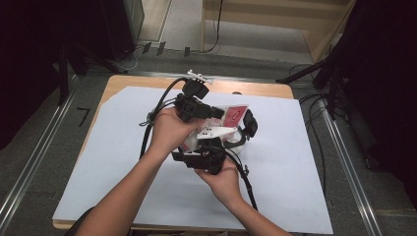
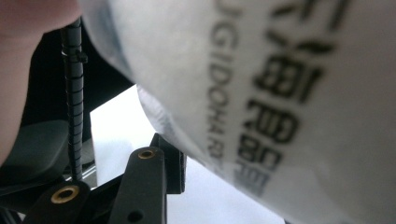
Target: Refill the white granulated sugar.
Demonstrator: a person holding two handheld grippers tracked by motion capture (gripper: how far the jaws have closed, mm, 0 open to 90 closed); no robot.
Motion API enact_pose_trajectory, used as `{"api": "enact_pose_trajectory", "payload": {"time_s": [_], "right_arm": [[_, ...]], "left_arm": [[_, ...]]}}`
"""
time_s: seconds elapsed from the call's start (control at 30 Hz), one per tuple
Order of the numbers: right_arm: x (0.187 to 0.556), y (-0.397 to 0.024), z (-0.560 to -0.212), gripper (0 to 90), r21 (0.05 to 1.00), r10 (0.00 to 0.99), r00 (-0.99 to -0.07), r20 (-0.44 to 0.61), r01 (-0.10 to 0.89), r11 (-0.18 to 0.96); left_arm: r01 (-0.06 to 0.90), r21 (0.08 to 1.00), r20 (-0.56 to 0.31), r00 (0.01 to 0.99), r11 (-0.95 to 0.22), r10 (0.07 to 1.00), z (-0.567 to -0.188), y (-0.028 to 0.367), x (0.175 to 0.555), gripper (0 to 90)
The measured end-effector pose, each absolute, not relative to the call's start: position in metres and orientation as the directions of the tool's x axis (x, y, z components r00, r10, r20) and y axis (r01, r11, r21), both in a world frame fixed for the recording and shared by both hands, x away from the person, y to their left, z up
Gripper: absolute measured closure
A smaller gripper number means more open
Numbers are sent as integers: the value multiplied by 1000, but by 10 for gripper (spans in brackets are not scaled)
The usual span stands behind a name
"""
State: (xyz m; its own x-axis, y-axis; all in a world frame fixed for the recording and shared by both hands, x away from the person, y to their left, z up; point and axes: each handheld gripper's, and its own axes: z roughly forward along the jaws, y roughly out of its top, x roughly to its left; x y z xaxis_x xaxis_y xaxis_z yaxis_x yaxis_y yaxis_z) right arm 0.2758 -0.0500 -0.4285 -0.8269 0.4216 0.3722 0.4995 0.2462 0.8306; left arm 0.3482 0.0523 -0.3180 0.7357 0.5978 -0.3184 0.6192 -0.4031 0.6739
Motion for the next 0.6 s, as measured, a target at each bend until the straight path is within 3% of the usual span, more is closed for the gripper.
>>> {"api": "enact_pose_trajectory", "payload": {"time_s": [0.17, 0.6], "right_arm": [[271, -47, -426, 650, 848, 444, -844, 301, 450, 281], [274, -45, -428, 654, 847, 440, -843, 310, 455, 276]], "left_arm": [[622, 671, -329, 737, -404, 591, -317, 53, 349, 887], [605, 663, -293, 751, -440, 592, -316, 51, 350, 885]]}}
